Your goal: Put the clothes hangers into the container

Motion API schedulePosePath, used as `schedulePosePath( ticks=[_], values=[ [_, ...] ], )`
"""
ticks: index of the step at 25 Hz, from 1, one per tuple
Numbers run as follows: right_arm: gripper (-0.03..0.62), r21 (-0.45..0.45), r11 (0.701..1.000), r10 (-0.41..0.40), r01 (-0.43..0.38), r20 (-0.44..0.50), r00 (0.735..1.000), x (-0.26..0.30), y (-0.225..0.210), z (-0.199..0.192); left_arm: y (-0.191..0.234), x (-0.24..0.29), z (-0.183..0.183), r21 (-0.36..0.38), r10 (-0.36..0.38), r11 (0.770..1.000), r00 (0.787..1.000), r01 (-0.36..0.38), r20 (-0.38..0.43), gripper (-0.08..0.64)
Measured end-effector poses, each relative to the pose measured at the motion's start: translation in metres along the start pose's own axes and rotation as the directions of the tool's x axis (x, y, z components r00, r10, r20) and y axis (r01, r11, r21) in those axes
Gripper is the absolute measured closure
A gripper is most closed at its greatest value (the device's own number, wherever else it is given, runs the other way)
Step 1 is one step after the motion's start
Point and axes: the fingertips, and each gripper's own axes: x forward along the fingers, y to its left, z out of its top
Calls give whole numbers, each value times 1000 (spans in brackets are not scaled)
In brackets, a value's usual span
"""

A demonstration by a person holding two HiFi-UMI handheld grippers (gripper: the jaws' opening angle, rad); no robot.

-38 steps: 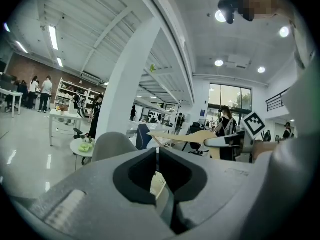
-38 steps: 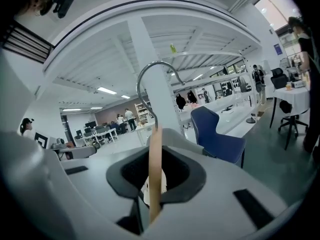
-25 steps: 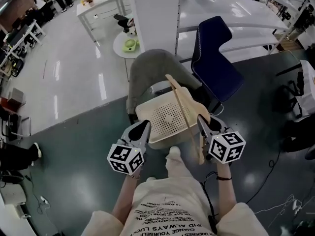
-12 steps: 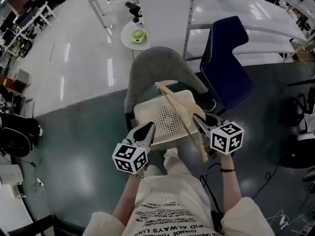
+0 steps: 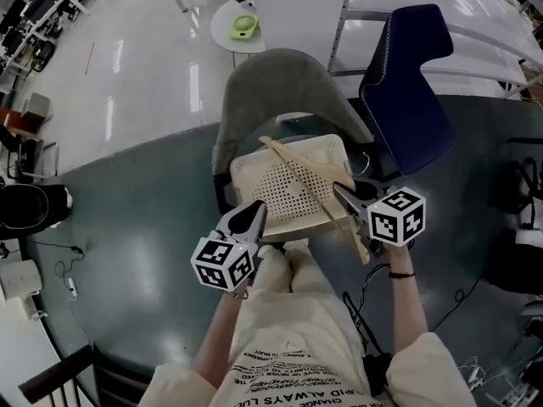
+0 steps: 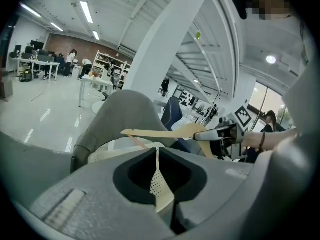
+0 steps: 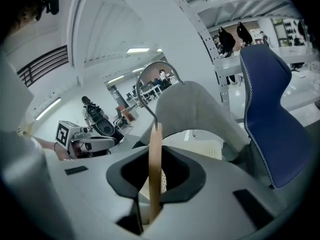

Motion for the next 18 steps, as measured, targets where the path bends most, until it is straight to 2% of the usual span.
schedulePosePath(
  ticks=[9, 18],
  values=[
    [538, -19, 995, 94, -97, -141, 986, 41, -17, -16, 24, 35, -19, -43, -11, 999, 998, 8, -67, 529],
    [538, -35, 980, 177, -195, -295, 939, 79, -30, -35, 35, 69, -43, -77, -60, 996, 988, 49, -142, 529]
  ],
)
